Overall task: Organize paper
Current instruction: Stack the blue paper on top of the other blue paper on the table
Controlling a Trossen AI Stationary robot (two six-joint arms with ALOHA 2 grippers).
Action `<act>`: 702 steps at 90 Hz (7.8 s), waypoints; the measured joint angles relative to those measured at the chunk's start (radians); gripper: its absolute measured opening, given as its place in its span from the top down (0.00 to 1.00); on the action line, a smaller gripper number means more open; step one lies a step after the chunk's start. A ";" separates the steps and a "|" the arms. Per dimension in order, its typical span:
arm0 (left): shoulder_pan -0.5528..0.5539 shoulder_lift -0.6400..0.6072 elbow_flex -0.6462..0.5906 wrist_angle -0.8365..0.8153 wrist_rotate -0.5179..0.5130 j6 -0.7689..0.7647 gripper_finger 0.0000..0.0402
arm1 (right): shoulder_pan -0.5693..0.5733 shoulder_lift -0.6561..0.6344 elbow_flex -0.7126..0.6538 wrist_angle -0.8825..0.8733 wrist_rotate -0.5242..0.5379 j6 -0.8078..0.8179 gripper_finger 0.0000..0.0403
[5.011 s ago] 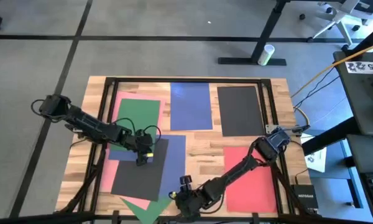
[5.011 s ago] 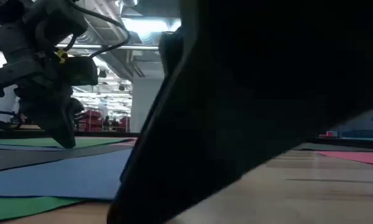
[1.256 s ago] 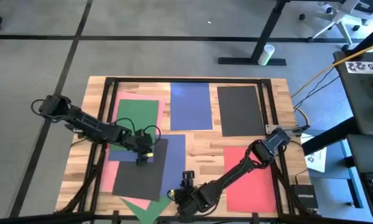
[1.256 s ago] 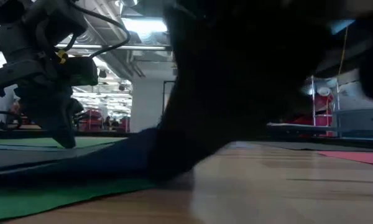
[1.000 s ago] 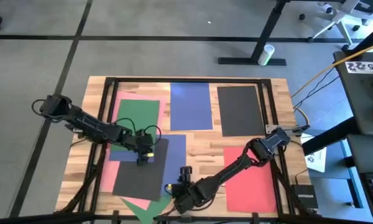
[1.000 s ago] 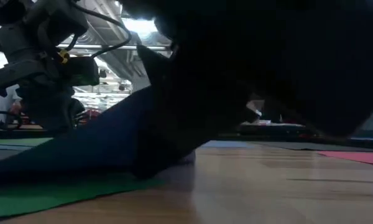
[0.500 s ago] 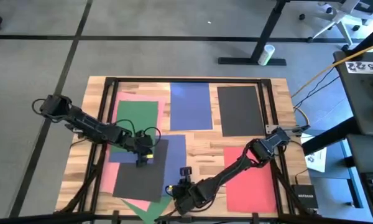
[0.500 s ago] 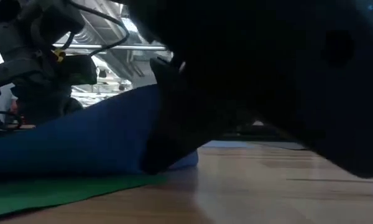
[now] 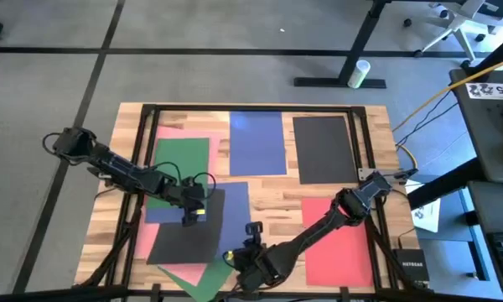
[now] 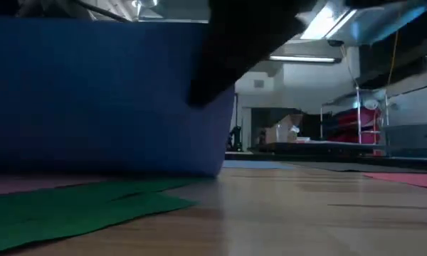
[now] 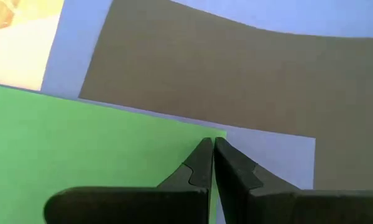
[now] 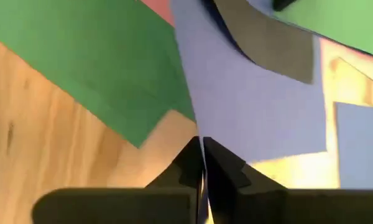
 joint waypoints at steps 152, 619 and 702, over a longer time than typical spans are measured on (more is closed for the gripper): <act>0.000 0.001 -0.002 0.006 -0.003 -0.019 1.00 | 0.045 -0.004 -0.236 0.382 -0.117 0.268 0.49; -0.033 0.004 -0.001 0.007 -0.001 -0.034 1.00 | -0.009 0.049 -0.149 0.346 0.060 -0.150 0.99; -0.150 -0.122 0.057 -0.126 -0.004 -0.100 1.00 | 0.007 0.048 0.148 -0.149 0.105 -0.037 1.00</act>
